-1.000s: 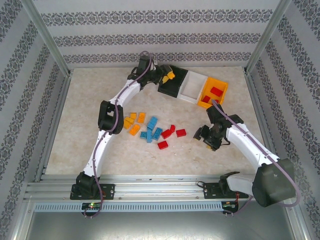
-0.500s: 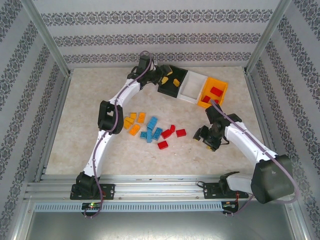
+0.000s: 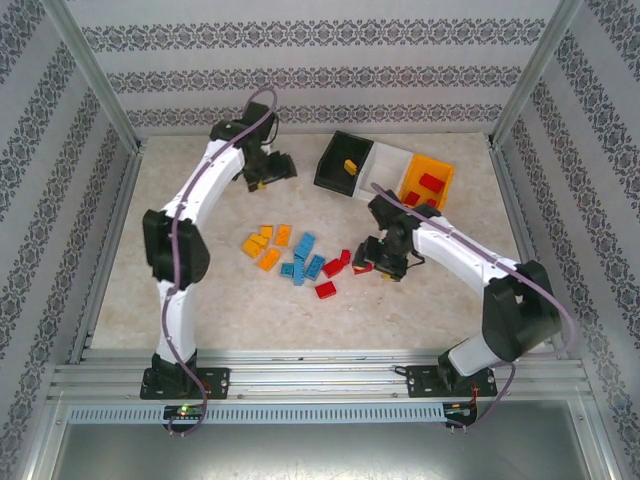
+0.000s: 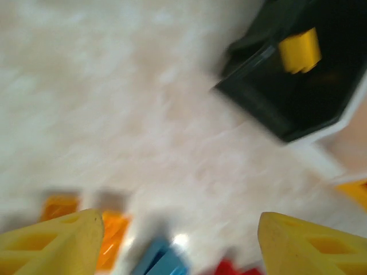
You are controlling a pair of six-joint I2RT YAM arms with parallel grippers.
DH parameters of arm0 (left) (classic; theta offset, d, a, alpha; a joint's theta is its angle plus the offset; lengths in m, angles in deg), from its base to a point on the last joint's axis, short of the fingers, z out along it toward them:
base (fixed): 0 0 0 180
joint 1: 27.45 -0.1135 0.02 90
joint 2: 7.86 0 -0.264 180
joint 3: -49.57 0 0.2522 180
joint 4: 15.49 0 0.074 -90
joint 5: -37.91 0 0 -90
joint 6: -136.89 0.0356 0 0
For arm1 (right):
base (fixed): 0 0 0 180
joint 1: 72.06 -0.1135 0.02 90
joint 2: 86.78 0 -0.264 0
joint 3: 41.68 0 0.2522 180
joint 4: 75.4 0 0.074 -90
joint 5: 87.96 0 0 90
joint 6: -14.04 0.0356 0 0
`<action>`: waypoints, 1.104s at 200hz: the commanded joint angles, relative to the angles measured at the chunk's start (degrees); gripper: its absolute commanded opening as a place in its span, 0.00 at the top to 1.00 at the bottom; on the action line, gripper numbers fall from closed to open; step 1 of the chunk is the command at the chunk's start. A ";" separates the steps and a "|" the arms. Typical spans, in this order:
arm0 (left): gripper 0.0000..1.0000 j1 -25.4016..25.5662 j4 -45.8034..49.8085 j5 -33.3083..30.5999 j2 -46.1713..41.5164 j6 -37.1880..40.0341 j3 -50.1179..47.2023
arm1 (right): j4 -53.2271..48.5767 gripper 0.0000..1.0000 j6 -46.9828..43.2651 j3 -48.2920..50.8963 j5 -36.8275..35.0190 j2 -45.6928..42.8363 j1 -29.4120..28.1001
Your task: Sort the legos into containers by color
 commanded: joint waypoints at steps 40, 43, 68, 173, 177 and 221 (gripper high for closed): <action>0.31 3.41 -2.01 0.08 -4.93 12.41 -17.15 | 1.15 0.36 -0.35 -4.17 2.72 4.44 -2.70; 0.32 3.80 -2.01 -0.21 -4.39 12.94 -16.88 | 1.38 0.36 -0.20 -3.91 2.65 4.17 -2.69; 0.34 5.56 -1.31 -1.24 0.12 15.26 -13.59 | 2.43 0.35 0.84 -2.22 2.20 1.80 -2.60; 0.44 7.04 1.82 -6.86 11.81 18.57 -3.71 | -0.38 0.35 3.18 4.19 -0.74 -7.21 -0.57; 0.44 7.11 1.82 -7.12 11.97 18.49 -3.62 | -0.46 0.36 3.12 4.32 -0.71 -7.18 -0.51; 0.44 7.02 2.04 -6.95 13.14 17.36 -4.11 | -0.57 0.35 2.84 3.97 -0.45 -6.28 -0.07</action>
